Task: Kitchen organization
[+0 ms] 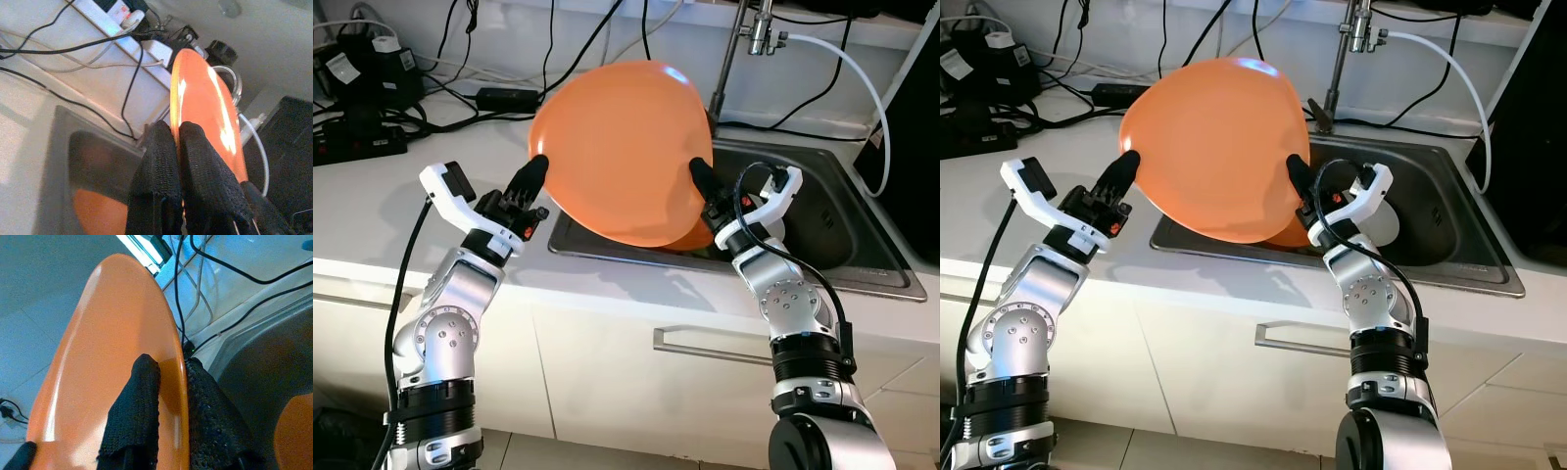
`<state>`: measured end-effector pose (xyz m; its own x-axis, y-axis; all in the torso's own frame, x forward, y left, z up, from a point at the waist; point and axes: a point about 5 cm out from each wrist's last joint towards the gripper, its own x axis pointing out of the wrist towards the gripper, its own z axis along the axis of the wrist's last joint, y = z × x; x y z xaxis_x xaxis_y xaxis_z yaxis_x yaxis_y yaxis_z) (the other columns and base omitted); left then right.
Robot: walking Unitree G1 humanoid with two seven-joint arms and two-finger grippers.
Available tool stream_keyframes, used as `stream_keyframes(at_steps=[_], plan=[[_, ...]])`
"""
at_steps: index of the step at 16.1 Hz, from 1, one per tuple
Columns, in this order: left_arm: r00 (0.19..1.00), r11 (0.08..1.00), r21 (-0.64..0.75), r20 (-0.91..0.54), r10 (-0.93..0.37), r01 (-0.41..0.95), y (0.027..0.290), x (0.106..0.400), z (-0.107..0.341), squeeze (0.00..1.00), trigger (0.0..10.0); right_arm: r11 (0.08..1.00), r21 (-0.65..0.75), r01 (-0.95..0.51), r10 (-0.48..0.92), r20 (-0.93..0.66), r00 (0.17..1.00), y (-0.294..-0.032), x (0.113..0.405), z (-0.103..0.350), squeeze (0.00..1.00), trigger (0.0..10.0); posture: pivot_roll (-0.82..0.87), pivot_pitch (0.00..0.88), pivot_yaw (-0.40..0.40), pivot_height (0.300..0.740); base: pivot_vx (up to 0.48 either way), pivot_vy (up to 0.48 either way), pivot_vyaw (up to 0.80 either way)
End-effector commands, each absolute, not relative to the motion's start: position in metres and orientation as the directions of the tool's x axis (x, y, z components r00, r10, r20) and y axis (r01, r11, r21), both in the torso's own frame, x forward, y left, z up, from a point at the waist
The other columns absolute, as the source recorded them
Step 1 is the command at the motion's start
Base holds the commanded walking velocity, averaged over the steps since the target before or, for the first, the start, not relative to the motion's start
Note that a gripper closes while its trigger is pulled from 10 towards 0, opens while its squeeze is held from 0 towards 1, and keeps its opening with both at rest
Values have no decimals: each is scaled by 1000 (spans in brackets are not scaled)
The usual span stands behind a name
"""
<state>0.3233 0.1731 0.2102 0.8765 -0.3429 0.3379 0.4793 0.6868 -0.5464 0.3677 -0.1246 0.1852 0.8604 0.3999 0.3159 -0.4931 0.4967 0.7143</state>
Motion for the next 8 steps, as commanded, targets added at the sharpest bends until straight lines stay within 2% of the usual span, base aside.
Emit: stream_keyframes(at_steps=[1,2,8], plan=[[847,692,-489,300,-438,531,154,323,207,0,10000,498,705,-505,414,319,853,-122,368,191,0,0,116,0,-32,740,0,0,0],[855,696,-496,272,-442,518,152,324,201,1000,10000,492,708,-507,412,324,852,-122,368,191,0,0,116,0,-32,740,0,0,0],[868,717,-491,230,-441,495,151,325,195,1000,10000,448,743,-498,370,353,859,-128,369,195,0,0,112,0,-27,740,0,0,0]])
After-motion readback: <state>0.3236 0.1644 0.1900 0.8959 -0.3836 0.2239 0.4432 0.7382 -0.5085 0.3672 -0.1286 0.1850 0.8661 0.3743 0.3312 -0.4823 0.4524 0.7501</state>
